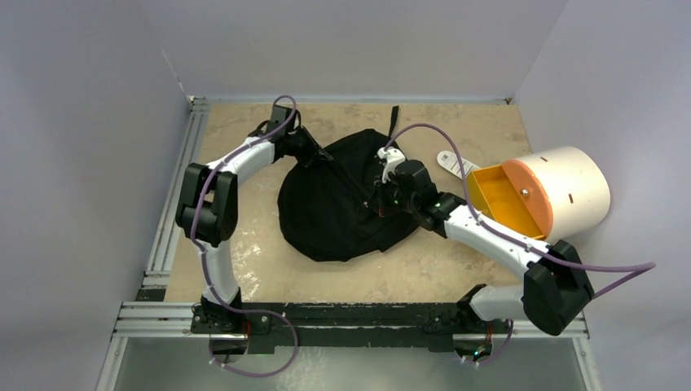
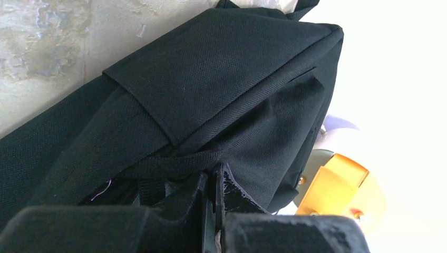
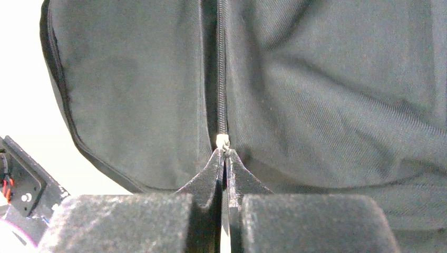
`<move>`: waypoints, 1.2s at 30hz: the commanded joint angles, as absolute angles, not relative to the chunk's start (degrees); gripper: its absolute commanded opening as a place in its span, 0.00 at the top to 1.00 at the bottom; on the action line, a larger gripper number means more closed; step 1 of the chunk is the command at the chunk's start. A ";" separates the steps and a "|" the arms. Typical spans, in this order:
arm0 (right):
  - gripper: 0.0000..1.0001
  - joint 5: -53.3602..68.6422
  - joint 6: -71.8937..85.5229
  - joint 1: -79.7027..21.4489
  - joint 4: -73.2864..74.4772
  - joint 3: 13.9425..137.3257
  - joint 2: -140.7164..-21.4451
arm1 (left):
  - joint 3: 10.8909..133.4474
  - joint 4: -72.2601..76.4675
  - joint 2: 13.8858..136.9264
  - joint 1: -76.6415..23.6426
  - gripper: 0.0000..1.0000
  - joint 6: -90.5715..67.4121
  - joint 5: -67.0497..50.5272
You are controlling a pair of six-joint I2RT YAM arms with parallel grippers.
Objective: Pack the student bag
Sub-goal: Zip the student bag at the center of the board, then reset both arms
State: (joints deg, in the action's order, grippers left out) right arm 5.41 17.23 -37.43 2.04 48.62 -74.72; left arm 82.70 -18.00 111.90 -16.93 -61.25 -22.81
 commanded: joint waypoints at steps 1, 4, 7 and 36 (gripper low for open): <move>1.00 5.75 20.96 -37.18 6.79 47.15 -72.38 | 87.10 -13.91 112.60 -11.69 1.00 -55.42 -16.07; 1.00 5.54 22.54 -37.22 6.86 46.48 -73.13 | 87.97 -14.23 113.50 -11.11 1.00 -54.16 -16.40; 1.00 6.39 23.45 -37.23 7.47 45.62 -73.97 | 88.60 -14.32 114.13 -10.83 1.00 -53.27 -17.11; 0.44 -3.30 24.47 -37.25 -1.26 48.03 -49.64 | 74.61 -14.87 81.09 -10.10 0.29 -37.82 -21.88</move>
